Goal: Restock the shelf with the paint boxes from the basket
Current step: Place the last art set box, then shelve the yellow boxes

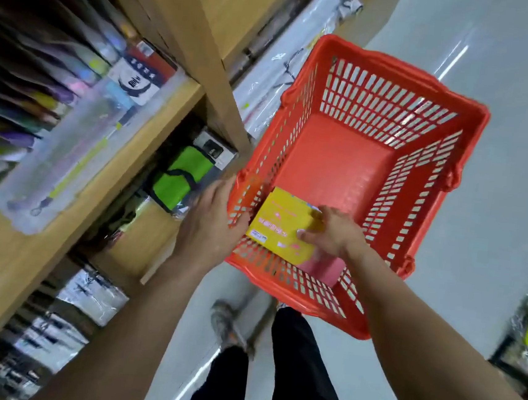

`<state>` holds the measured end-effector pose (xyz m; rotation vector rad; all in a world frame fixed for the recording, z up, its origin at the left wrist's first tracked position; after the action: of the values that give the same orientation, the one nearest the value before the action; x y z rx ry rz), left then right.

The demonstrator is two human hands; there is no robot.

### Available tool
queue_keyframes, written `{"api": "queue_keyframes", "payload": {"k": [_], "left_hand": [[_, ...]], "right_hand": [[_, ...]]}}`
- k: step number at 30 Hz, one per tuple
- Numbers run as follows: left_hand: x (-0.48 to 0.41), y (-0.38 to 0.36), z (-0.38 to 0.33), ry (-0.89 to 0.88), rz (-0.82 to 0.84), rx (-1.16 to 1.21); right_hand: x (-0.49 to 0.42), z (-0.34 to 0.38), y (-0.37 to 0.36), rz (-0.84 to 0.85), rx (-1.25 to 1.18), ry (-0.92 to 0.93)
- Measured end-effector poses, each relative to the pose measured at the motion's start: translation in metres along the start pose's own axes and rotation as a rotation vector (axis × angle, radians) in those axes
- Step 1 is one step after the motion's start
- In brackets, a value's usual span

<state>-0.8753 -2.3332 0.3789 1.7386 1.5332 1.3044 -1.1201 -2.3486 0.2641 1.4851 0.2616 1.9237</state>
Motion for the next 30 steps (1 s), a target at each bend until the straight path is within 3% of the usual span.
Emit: {"api": "queue_keyframes", "payload": {"k": [10,18,22,30], "left_hand": [[-0.003,-0.029,0.009,-0.003,-0.162,0.191],[-0.007,-0.034,0.013,0.029,-0.135,0.237],[-0.006,-0.035,0.012,0.032,-0.130,0.254],[-0.007,-0.038,0.019,0.054,-0.101,0.266]], "right_hand": [[-0.045,-0.020,-0.028,0.031,-0.057,-0.065],[-0.058,-0.025,-0.026,0.025,-0.005,-0.106],[-0.060,-0.030,-0.029,0.029,-0.102,-0.154],[-0.056,-0.021,-0.023,0.068,0.086,-0.107]]}}
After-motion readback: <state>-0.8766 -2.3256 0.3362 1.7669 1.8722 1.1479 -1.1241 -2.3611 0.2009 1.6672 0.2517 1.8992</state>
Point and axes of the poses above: each hand's wrist, its own x-axis away from the middle knuckle, its own y-axis out of the back of the hand, z = x × y, the point moved 7 cm from there along -x, towards the middle knuckle, and after that the axes turned 4 degrees about -x, right-handed, at the moved point
